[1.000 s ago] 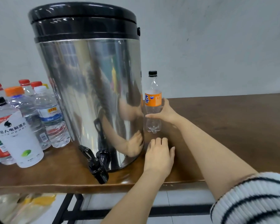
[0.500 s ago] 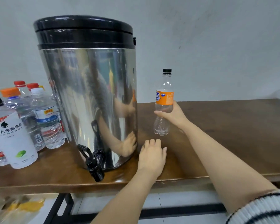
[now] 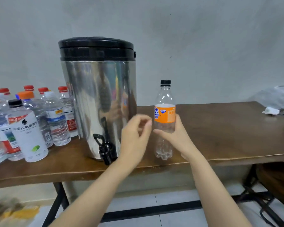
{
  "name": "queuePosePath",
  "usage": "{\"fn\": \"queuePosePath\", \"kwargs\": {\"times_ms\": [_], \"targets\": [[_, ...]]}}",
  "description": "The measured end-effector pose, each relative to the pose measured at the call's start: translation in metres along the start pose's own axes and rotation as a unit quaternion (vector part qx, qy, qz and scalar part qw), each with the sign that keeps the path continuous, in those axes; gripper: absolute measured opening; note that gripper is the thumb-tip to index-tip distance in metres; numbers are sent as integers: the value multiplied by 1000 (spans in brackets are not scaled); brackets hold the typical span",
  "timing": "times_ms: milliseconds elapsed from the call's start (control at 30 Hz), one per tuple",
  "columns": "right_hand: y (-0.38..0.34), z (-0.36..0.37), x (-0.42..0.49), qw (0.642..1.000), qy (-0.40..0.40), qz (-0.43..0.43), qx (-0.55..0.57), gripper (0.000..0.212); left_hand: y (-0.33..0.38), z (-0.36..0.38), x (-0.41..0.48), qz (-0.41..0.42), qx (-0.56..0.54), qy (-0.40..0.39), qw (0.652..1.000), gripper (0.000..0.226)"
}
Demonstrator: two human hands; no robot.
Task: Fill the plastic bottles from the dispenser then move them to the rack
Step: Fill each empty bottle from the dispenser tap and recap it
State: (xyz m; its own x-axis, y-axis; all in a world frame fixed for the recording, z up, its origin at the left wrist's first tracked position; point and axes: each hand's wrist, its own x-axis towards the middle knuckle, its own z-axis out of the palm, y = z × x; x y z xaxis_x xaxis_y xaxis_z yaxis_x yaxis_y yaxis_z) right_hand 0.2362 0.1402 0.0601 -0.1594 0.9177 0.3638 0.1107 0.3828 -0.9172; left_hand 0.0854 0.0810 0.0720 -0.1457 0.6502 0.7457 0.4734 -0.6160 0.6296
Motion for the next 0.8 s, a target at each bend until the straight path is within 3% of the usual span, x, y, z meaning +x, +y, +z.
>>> {"fn": "queuePosePath", "kwargs": {"times_ms": [67,167,233,367,533,667,733,800], "targets": [[-12,16,-27,999,-33,-14,20,68,27,-25,19,-44,-65,3,997,18],[-24,42,-59,994,-104,-24,36,65,49,-59,41,-87,-116,-54,988,42],[-30,60,-71,986,-160,-24,32,64,55,-79,44,-103,-132,-95,981,46],[-43,99,-83,977,-210,-6,43,59,54,-109,30,-98,-114,-127,980,28],[-53,142,-93,979,-202,-13,37,58,36,-148,12,-123,-133,-119,976,11],[-54,166,-100,968,-247,-18,36,62,26,-177,10,-174,-215,-147,950,16],[-52,177,-102,967,-250,-19,39,63,24,-185,6,-179,-210,-156,949,5],[-50,189,-104,972,-230,-21,34,63,22,-188,2,-176,-189,-123,958,9]]}}
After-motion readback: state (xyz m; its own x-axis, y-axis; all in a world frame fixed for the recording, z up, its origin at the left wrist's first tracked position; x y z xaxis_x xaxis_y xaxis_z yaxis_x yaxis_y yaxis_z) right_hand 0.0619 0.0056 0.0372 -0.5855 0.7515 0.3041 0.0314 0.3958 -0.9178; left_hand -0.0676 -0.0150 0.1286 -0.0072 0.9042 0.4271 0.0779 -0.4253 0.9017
